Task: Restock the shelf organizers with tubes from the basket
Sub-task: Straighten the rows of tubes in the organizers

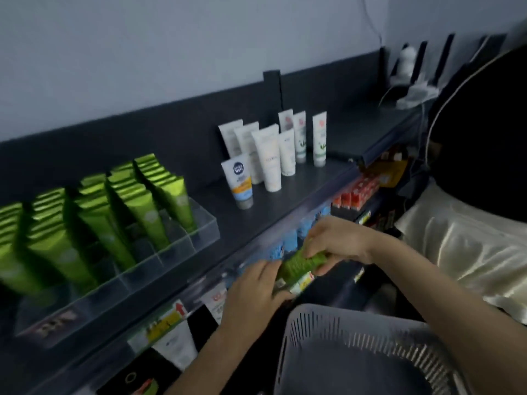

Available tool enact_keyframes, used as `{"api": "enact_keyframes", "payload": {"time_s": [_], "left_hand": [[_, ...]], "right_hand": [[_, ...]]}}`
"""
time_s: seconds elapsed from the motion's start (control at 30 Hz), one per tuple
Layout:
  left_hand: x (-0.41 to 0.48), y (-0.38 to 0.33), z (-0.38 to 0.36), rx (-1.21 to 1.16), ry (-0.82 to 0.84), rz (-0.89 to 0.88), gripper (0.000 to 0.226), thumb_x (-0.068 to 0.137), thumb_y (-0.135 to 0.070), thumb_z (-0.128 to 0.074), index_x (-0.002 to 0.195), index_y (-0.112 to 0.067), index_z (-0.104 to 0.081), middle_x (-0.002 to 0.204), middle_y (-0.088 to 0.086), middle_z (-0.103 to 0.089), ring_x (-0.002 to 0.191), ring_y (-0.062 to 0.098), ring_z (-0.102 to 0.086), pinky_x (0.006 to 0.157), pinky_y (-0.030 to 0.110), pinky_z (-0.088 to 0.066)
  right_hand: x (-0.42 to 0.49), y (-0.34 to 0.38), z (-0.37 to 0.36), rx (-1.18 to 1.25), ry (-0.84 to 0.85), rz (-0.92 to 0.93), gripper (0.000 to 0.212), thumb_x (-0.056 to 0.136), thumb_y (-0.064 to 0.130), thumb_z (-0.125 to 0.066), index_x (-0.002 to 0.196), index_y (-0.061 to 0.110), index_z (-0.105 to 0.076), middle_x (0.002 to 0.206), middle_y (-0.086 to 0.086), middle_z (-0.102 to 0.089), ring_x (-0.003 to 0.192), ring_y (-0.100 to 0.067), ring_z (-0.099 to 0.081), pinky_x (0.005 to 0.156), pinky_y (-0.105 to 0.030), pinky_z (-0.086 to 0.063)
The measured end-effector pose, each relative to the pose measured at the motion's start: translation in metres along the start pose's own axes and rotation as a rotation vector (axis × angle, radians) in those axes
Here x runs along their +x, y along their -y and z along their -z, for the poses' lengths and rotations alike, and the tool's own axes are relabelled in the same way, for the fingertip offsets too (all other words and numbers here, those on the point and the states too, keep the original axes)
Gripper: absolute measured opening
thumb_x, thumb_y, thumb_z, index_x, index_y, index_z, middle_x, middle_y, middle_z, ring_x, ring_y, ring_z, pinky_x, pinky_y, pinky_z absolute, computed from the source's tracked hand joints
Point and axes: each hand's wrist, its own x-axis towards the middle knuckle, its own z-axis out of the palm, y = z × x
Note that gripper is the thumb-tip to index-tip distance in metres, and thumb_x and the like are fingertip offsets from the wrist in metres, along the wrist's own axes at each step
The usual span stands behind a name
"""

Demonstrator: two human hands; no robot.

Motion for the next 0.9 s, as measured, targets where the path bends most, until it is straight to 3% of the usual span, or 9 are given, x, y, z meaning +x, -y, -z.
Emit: {"api": "enact_keyframes", "payload": {"time_s": [0.1, 0.2, 0.3, 0.4, 0.5, 0.6, 0.7, 0.77, 0.9], "left_hand": [[0.006, 0.009, 0.043, 0.039, -0.108, -0.017, 0.046, 0.075, -0.036, -0.075, 0.114, -0.019, -0.057, 0.094, -0.002, -0.063, 0.083, 0.018, -0.063, 0.059, 0.027, -0.051], [0.005, 0.021, 0.084, -0.014, -0.201, 0.106, 0.044, 0.089, -0.031, -0.062, 0.130, -0.021, -0.050, 0.109, -0.004, -0.059, 0.096, 0.015, -0.059, 0.072, 0.029, -0.050], [-0.006, 0.041, 0.123, -0.090, -0.287, 0.109, 0.034, 0.094, -0.025, -0.052, 0.128, -0.021, -0.051, 0.101, -0.004, -0.056, 0.086, 0.010, -0.054, 0.071, 0.028, -0.046], [-0.026, 0.063, 0.159, -0.122, -0.332, 0.149, 0.027, 0.094, -0.020, -0.049, 0.121, -0.020, -0.052, 0.090, -0.004, -0.055, 0.078, 0.010, -0.052, 0.067, 0.030, -0.044], [-0.048, 0.085, 0.186, -0.109, -0.356, 0.204, 0.019, 0.093, -0.019, -0.047, 0.112, -0.021, -0.053, 0.084, -0.008, -0.049, 0.072, 0.009, -0.046, 0.062, 0.025, -0.035], [-0.070, 0.104, 0.211, -0.111, -0.367, 0.238, 0.011, 0.093, -0.017, -0.051, 0.099, -0.025, -0.054, 0.079, -0.009, -0.053, 0.070, 0.008, -0.051, 0.061, 0.024, -0.040], [-0.092, 0.130, 0.230, -0.070, -0.411, 0.309, 0.016, 0.092, -0.023, -0.057, 0.105, -0.032, -0.056, 0.088, -0.013, -0.058, 0.080, 0.005, -0.055, 0.066, 0.019, -0.041], [-0.105, 0.150, 0.237, -0.016, -0.433, 0.397, 0.021, 0.090, -0.026, -0.061, 0.111, -0.028, -0.058, 0.095, -0.010, -0.059, 0.087, 0.006, -0.055, 0.070, 0.019, -0.040], [-0.128, 0.179, 0.237, -0.005, -0.397, 0.543, 0.036, 0.087, -0.020, -0.066, 0.122, -0.017, -0.058, 0.111, -0.003, -0.062, 0.103, 0.012, -0.059, 0.087, 0.029, -0.050]], "right_hand": [[-0.008, 0.048, -0.011, 0.044, -0.007, 0.093, 0.016, 0.089, 0.007, -0.060, 0.084, -0.007, -0.065, 0.075, -0.015, -0.070, 0.065, -0.018, -0.070, 0.064, -0.028, -0.060], [-0.014, 0.090, -0.031, 0.082, -0.018, 0.239, 0.028, 0.091, 0.023, -0.061, 0.101, -0.002, -0.066, 0.095, -0.018, -0.072, 0.082, -0.021, -0.070, 0.077, -0.031, -0.060], [-0.018, 0.130, -0.057, 0.062, -0.009, 0.444, 0.025, 0.087, 0.019, -0.065, 0.109, 0.008, -0.064, 0.100, -0.011, -0.067, 0.083, -0.016, -0.069, 0.077, -0.030, -0.059], [-0.018, 0.164, -0.093, -0.118, -0.009, 0.630, 0.024, 0.083, 0.011, -0.069, 0.107, 0.016, -0.067, 0.092, 0.003, -0.066, 0.075, -0.010, -0.064, 0.070, -0.021, -0.056], [-0.007, 0.191, -0.132, -0.448, -0.146, 0.845, 0.021, 0.078, 0.011, -0.074, 0.098, 0.018, -0.072, 0.084, 0.017, -0.061, 0.082, -0.010, -0.063, 0.074, -0.016, -0.048], [0.007, 0.214, -0.170, -0.597, -0.195, 1.002, 0.015, 0.078, 0.014, -0.075, 0.093, 0.016, -0.074, 0.085, 0.009, -0.063, 0.085, -0.013, -0.060, 0.079, -0.023, -0.047], [0.020, 0.233, -0.206, -0.663, -0.217, 1.066, 0.013, 0.081, 0.019, -0.072, 0.093, 0.015, -0.074, 0.091, -0.001, -0.066, 0.087, -0.018, -0.060, 0.082, -0.032, -0.047], [0.032, 0.242, -0.230, -0.712, -0.227, 1.080, 0.016, 0.083, 0.021, -0.069, 0.096, 0.013, -0.073, 0.095, -0.005, -0.066, 0.091, -0.021, -0.060, 0.083, -0.033, -0.046], [0.059, 0.245, -0.270, -0.805, -0.217, 1.039, 0.014, 0.085, 0.021, -0.066, 0.094, 0.012, -0.071, 0.097, -0.007, -0.065, 0.093, -0.026, -0.061, 0.082, -0.034, -0.049]]}}
